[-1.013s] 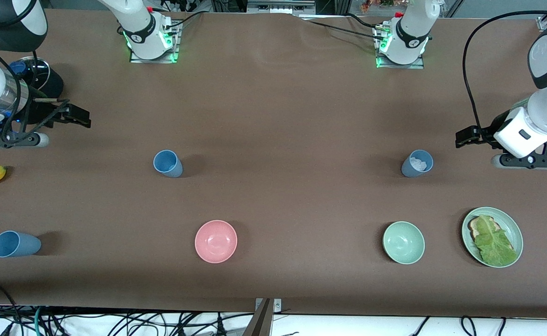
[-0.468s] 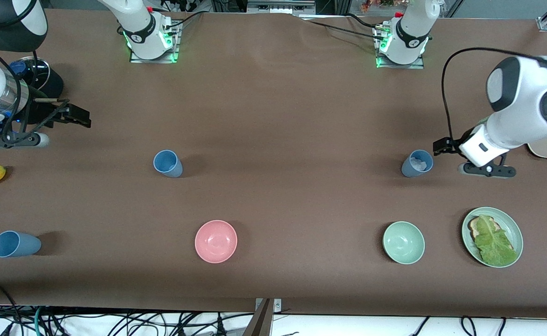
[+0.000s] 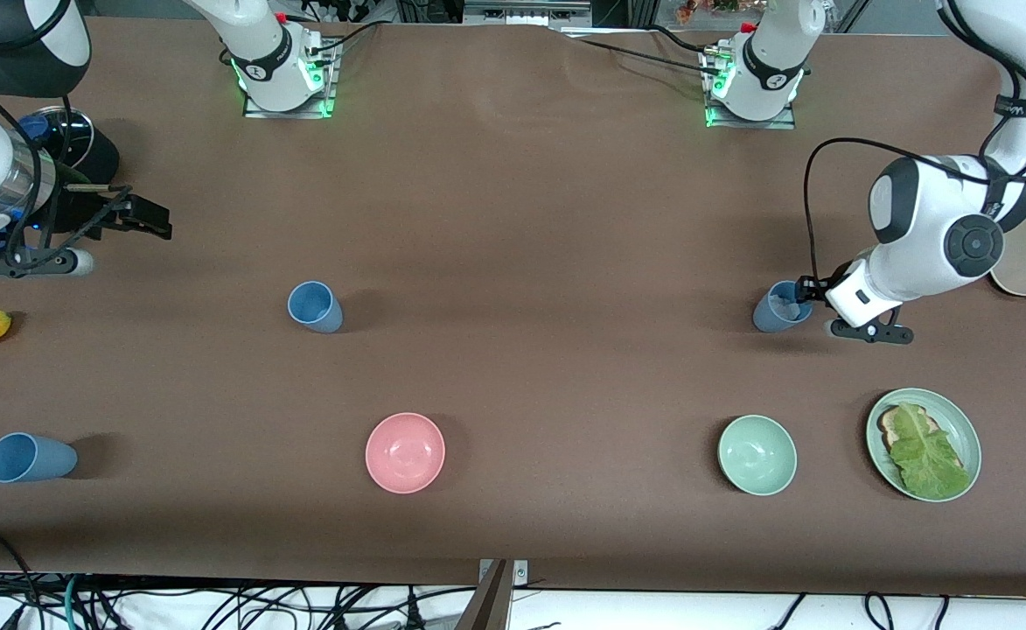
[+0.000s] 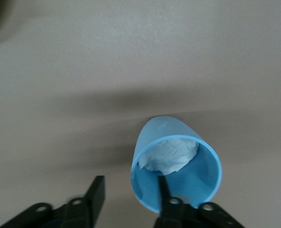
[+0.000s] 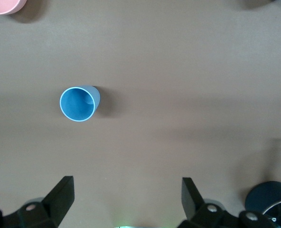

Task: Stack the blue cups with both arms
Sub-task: 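Lower the left gripper onto the blue cup beside the green bowl and grasp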

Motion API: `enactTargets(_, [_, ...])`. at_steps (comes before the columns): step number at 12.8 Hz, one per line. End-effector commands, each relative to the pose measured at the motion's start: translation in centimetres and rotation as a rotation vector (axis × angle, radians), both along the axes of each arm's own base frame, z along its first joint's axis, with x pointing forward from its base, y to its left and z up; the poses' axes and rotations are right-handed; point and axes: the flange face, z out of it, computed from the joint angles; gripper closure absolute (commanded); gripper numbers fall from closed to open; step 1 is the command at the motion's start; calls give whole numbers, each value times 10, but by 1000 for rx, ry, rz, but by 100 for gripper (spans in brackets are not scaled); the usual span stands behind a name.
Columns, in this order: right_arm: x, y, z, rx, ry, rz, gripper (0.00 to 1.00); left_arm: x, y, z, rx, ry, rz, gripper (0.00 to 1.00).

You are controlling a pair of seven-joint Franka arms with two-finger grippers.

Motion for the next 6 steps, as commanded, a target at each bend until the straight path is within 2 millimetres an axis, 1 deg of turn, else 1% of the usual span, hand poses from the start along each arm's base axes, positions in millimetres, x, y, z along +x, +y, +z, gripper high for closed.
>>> enactTargets(1, [-2, 2, 3, 16, 5, 7, 0, 2, 2, -15, -17, -7, -18, 97])
enactTargets(2, [-2, 2, 3, 17, 5, 7, 0, 4, 1, -17, -18, -11, -16, 100])
enactTargets(3, [-2, 2, 3, 16, 5, 7, 0, 5, -1, -17, -19, -17, -19, 100])
enactTargets(4, [-2, 2, 3, 16, 5, 7, 0, 7, -2, -13, -18, -19, -22, 100])
enactTargets(5, [-2, 2, 3, 16, 5, 7, 0, 9, -9, -5, -16, -26, -22, 100])
enactTargets(6, [-2, 2, 3, 16, 5, 7, 0, 19, -24, 9, -22, -42, -33, 100])
